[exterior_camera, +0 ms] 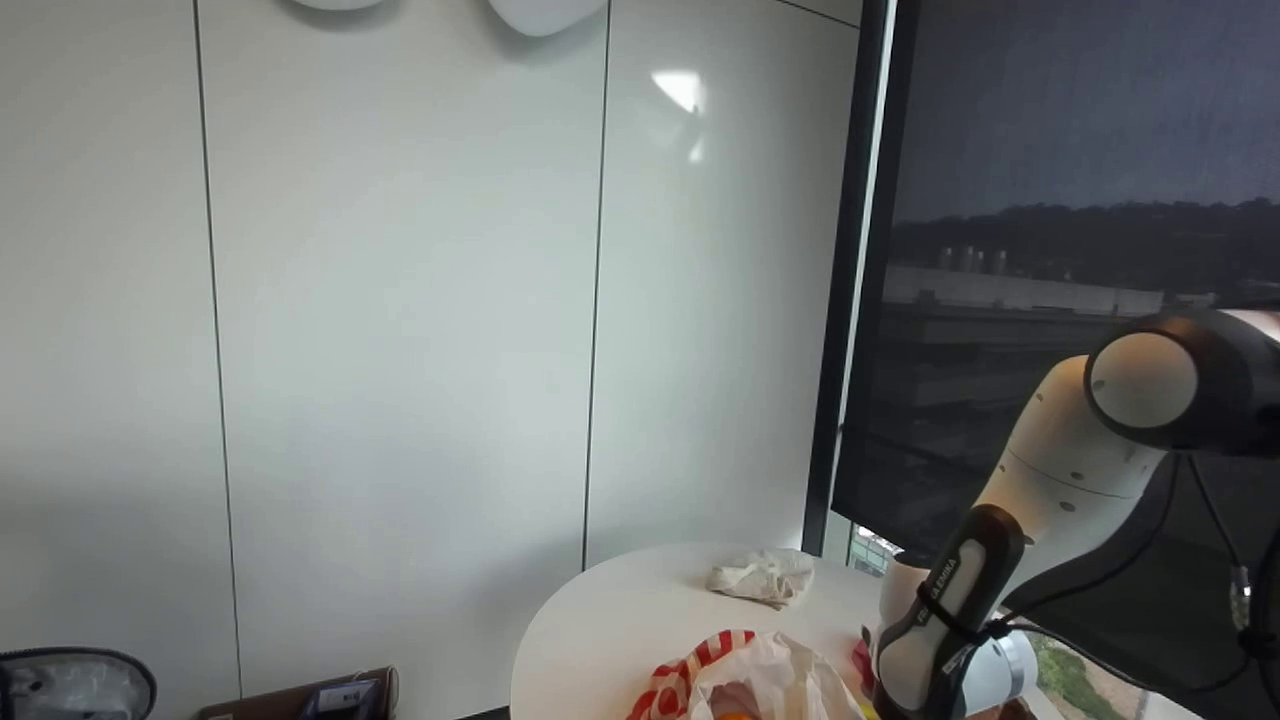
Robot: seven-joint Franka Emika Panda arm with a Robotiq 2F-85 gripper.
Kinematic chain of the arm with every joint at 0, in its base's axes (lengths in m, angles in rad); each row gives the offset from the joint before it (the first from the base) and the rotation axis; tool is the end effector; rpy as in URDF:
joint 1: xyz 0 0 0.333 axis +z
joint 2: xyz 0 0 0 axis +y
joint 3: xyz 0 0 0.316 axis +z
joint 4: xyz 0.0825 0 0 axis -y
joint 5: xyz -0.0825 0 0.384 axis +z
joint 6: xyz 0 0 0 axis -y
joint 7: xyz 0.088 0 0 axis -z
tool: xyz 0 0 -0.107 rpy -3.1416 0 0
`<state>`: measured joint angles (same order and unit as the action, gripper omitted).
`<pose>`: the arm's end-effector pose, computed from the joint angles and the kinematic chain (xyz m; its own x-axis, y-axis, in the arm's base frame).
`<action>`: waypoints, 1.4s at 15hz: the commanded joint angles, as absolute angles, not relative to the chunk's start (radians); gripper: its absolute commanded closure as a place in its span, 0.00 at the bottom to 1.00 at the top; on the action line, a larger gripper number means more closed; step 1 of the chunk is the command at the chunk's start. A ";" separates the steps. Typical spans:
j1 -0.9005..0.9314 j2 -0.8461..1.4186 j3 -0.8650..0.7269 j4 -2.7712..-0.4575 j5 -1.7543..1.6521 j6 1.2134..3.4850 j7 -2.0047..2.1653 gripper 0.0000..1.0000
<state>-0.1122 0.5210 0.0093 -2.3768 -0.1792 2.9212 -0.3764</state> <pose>0.4897 -0.0389 0.1082 0.9018 0.4320 0.0049 0.4314 -0.9011 0.0433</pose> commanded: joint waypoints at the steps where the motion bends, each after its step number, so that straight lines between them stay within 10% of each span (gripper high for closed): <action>1: -0.113 0.558 -0.005 -2.345 -0.222 2.965 -0.381 0.25; 5: -0.083 0.520 -0.049 -2.363 -0.264 2.931 -0.360 0.51; 21: -0.045 0.294 0.161 -2.503 -0.299 3.041 -0.513 0.52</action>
